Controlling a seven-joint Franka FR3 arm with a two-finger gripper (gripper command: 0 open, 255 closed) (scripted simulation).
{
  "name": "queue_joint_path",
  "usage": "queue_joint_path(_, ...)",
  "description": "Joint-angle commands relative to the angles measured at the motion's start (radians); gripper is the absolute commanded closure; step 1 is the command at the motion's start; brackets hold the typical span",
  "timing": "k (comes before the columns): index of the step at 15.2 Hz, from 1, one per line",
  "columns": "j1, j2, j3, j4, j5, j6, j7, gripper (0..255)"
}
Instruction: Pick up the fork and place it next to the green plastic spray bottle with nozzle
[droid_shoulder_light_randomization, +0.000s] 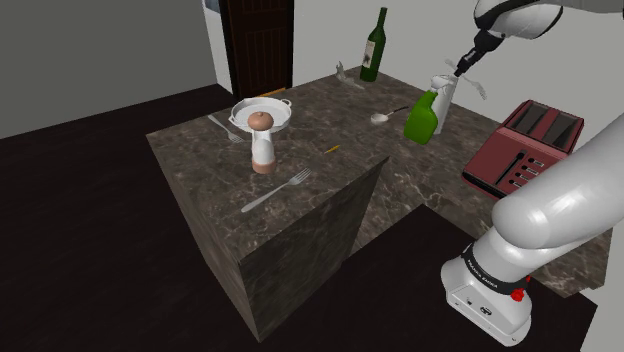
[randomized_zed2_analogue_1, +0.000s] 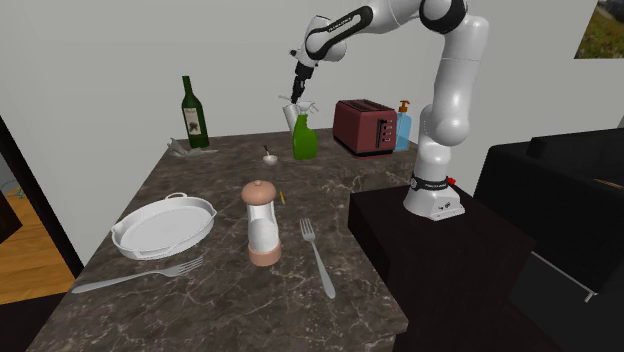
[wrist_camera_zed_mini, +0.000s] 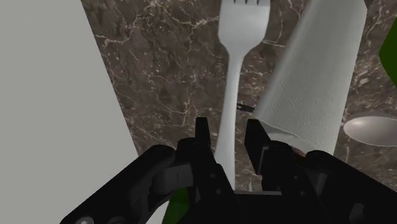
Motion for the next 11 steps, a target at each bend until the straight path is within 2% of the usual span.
queue_joint_path(1,0.0,0.0,0.0,-0.001,0.0,-0.001,0.0,0)
queue_joint_path(3,-0.015,0.081,0.001,0.202,-0.082,-0.349,0.096,0)
queue_joint_path(4,-0.016,0.103,-0.002,0.246,-0.089,-0.414,0.106,0)
queue_joint_path(11,-0.02,0.141,-0.006,0.187,-0.069,-0.321,0.093,0)
